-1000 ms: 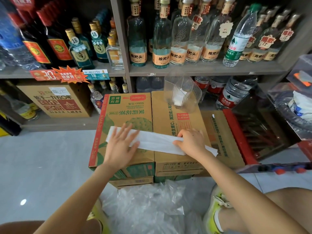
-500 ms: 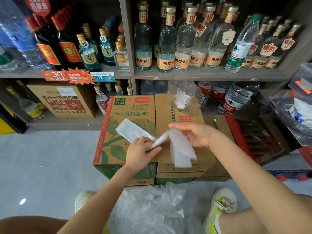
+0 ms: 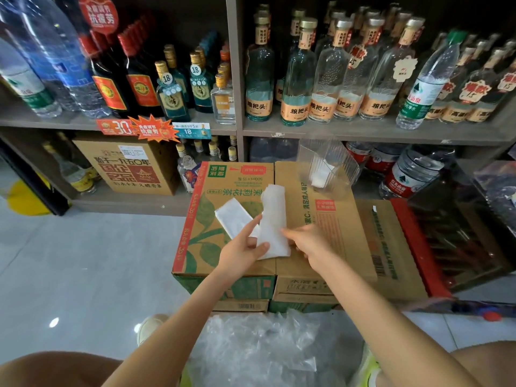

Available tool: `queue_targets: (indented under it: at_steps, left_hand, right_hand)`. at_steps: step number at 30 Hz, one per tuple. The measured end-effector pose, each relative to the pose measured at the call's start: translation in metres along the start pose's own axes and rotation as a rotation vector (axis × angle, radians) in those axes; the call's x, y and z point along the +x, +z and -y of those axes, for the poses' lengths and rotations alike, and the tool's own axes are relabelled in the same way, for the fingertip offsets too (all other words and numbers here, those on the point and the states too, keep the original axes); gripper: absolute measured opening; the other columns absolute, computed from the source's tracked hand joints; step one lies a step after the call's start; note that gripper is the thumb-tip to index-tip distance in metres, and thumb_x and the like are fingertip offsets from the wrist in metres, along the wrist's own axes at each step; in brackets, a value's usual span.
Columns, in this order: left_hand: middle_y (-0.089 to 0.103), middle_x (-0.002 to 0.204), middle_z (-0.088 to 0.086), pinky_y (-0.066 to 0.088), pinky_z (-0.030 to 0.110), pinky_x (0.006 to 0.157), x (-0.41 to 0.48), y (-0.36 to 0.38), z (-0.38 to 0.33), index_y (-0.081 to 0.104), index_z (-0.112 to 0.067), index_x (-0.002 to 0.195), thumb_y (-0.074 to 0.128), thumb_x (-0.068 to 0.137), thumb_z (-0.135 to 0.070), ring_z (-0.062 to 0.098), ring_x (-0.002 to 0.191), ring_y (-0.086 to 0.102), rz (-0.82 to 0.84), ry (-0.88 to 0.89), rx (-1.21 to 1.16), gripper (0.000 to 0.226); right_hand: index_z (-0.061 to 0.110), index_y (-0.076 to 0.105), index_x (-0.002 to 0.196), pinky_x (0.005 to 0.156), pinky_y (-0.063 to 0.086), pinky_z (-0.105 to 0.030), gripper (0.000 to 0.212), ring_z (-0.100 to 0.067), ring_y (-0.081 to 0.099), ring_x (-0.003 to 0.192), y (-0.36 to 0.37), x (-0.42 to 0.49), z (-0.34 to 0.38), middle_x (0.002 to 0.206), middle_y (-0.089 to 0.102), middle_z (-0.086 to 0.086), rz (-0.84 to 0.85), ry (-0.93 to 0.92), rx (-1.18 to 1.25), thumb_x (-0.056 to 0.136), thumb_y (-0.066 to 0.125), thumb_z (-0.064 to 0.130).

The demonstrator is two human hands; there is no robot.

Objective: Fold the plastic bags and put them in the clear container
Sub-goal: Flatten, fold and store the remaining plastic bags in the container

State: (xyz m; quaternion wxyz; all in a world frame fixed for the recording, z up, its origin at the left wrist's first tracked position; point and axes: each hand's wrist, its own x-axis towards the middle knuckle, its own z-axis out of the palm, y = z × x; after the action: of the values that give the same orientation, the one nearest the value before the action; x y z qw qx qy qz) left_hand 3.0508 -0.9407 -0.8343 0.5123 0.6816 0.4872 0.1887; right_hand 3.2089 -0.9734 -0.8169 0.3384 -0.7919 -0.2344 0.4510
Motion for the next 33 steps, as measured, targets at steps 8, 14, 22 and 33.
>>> queue_targets:
  at_steps: [8,14,22,33]
  left_hand:
    - [0.069,0.105,-0.002,0.042,0.041,0.105,0.000,-0.002,0.010,0.017,-0.054,0.142,0.068,0.086,-0.034,0.017,0.105,0.063,0.044,-0.052,-0.215,0.078]
    - [0.071,0.105,0.000,0.043,0.049,0.103,-0.001,-0.003,0.016,0.013,-0.044,0.151,0.067,0.066,-0.055,0.021,0.107,0.063,0.149,-0.036,-0.223,0.100]
    - [0.073,0.105,0.007,0.050,0.030,0.080,-0.002,-0.026,0.001,0.060,-0.010,0.124,0.071,0.070,-0.045,0.022,0.099,0.068,0.049,-0.171,-0.552,0.066]
    - [0.052,0.133,0.006,0.051,0.037,0.089,0.041,-0.041,0.003,0.039,-0.009,0.142,0.067,0.091,-0.023,0.025,0.115,0.055,-0.240,-0.271,-0.567,0.060]
  right_hand:
    - [0.013,0.063,0.087,0.074,0.052,-0.034,0.041,-0.020,0.061,0.076,0.008,-0.011,-0.011,0.083,0.064,-0.001,-0.059,-0.105,-0.260,0.089,0.054,0.053]
    - [0.004,0.064,0.081,0.075,0.046,-0.036,0.019,-0.022,0.059,0.082,0.015,-0.020,-0.003,0.086,0.066,-0.011,-0.029,-0.251,0.237,0.089,0.065,0.021]
    - [0.015,0.063,0.093,0.071,0.049,-0.025,0.004,-0.013,0.065,0.088,0.005,-0.020,-0.016,0.094,0.071,0.002,0.162,-0.296,0.127,0.093,0.060,0.017]
    - [0.021,0.059,0.085,0.064,0.038,-0.030,0.011,-0.021,0.060,0.078,0.002,-0.009,-0.019,0.091,0.068,-0.007,0.184,-0.357,-0.445,0.094,0.055,0.027]
